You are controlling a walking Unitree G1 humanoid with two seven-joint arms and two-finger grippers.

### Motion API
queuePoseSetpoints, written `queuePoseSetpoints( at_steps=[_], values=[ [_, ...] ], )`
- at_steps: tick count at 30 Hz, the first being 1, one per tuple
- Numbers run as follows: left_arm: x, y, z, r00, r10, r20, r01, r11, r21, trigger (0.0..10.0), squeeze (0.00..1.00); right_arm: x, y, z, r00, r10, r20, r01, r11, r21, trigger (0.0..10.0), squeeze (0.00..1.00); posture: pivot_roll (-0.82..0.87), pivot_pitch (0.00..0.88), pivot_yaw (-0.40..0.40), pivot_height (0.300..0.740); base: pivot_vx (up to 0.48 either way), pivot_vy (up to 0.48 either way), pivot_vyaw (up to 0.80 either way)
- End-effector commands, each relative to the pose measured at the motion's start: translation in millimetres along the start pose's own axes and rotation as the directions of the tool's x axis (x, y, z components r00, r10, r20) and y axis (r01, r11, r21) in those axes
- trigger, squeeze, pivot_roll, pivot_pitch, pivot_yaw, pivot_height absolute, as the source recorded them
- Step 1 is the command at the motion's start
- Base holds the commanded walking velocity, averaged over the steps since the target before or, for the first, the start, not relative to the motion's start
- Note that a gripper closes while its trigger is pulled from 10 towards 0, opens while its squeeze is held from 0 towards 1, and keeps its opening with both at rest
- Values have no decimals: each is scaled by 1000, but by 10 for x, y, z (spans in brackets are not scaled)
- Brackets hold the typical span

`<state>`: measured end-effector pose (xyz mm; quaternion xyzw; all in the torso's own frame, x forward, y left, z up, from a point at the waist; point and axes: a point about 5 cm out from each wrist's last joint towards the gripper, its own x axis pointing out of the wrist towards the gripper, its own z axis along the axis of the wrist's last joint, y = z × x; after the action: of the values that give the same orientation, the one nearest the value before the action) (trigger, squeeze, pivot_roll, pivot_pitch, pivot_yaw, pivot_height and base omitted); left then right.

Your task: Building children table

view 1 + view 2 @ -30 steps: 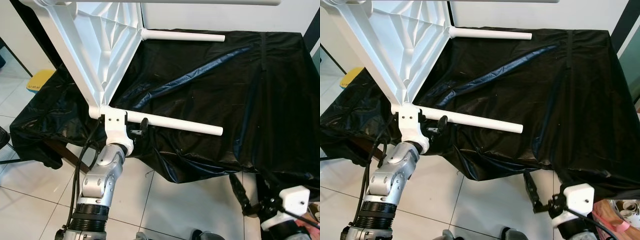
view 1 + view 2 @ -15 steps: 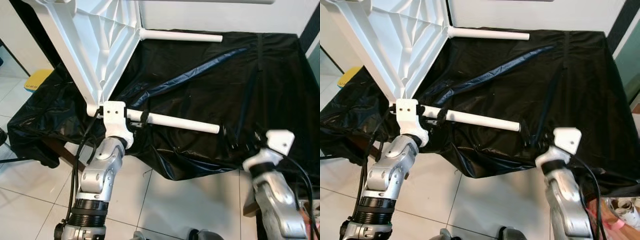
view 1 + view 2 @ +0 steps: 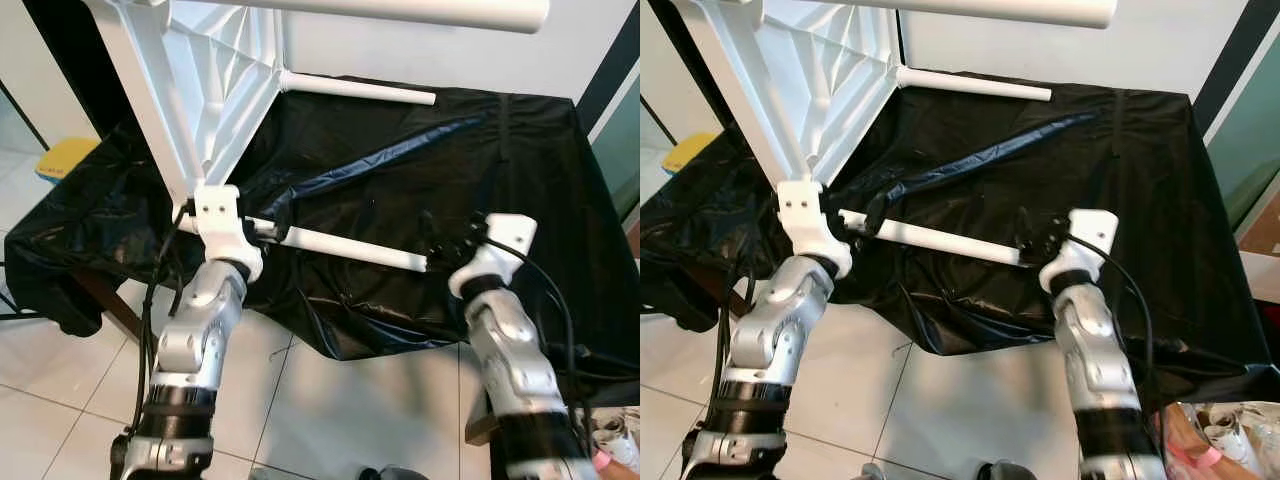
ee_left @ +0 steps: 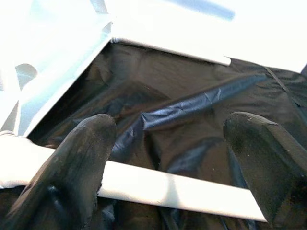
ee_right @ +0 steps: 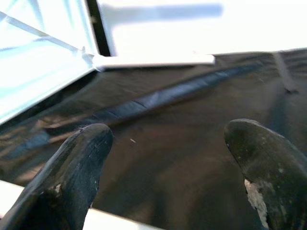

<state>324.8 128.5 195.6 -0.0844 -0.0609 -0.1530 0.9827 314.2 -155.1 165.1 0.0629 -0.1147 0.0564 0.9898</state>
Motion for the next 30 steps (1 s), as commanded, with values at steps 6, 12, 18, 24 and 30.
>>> queuePoseSetpoints(
  at_steps=[6, 12, 18, 24, 30],
  values=[
    [43, 116, -36, 1000, 12, -8, -12, 1000, 2, 10000, 0, 172, 89, -8, 1000, 4, 13, -4, 1000, 22, 10000, 0, 24, 23, -41, 740, 0, 52, 0],
    [36, 93, -43, 1000, 31, -2, -32, 999, -28, 10000, 0, 153, 147, -46, 1000, 1, 19, -1, 1000, 18, 10000, 0, 19, 24, -31, 740, 0, 341, 0],
    [36, 29, -76, 1000, 18, 0, -18, 998, -53, 10000, 0, 122, 157, -101, 1000, -6, 24, 5, 1000, 16, 10000, 0, 19, 26, -24, 740, 0, 418, 0],
    [35, 46, -74, 1000, 13, -3, -13, 999, -41, 10000, 0, 132, 131, -113, 999, -12, 31, 12, 1000, 5, 10000, 0, 25, 24, -18, 740, 0, 451, 0],
    [30, 105, -31, 1000, 13, 2, -13, 1000, -18, 10000, 0, 140, 115, -118, 999, -23, 41, 23, 1000, -12, 10000, 0, 25, 22, -17, 740, 0, 340, 0]
  ],
)
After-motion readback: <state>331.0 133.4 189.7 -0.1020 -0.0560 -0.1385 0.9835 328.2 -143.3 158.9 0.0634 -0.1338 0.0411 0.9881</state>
